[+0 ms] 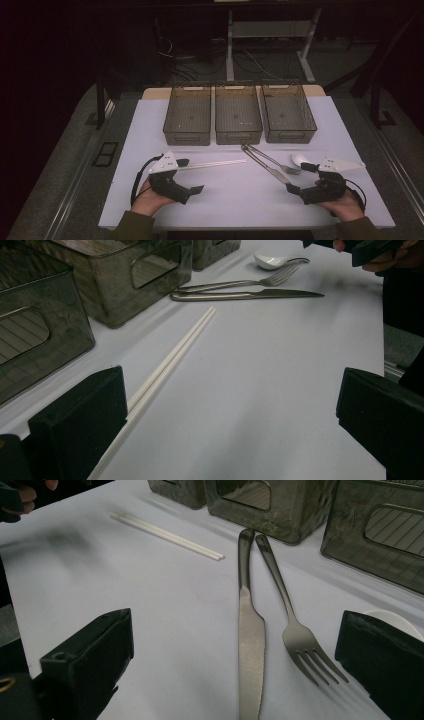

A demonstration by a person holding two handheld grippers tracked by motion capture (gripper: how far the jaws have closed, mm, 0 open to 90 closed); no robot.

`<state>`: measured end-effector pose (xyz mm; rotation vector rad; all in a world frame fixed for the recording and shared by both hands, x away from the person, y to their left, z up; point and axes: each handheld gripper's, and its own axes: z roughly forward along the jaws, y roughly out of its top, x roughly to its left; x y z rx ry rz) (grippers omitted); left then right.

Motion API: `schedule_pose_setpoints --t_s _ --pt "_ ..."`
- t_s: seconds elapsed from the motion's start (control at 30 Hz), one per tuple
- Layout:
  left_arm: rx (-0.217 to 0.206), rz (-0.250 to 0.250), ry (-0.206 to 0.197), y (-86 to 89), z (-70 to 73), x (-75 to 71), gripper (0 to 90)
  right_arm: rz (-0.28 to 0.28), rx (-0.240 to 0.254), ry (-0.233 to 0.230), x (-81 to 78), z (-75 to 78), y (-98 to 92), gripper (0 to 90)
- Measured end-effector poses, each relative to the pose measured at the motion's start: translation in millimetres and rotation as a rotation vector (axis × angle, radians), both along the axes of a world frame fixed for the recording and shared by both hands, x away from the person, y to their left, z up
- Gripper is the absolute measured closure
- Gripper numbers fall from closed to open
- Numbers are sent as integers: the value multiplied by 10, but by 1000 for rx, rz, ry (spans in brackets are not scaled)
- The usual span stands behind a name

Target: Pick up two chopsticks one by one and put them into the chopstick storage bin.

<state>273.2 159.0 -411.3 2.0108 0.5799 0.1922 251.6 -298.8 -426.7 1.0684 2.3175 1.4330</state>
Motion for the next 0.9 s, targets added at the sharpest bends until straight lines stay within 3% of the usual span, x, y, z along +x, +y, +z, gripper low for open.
schedule_pose_setpoints --t_s 0.4,0.9 --pt "-7 9 -11 -14 42 -3 0 6 25 3 27 4 -1 23" --pt "-19 -4 -31 -23 137 68 0 10 20 2 24 11 25 23"
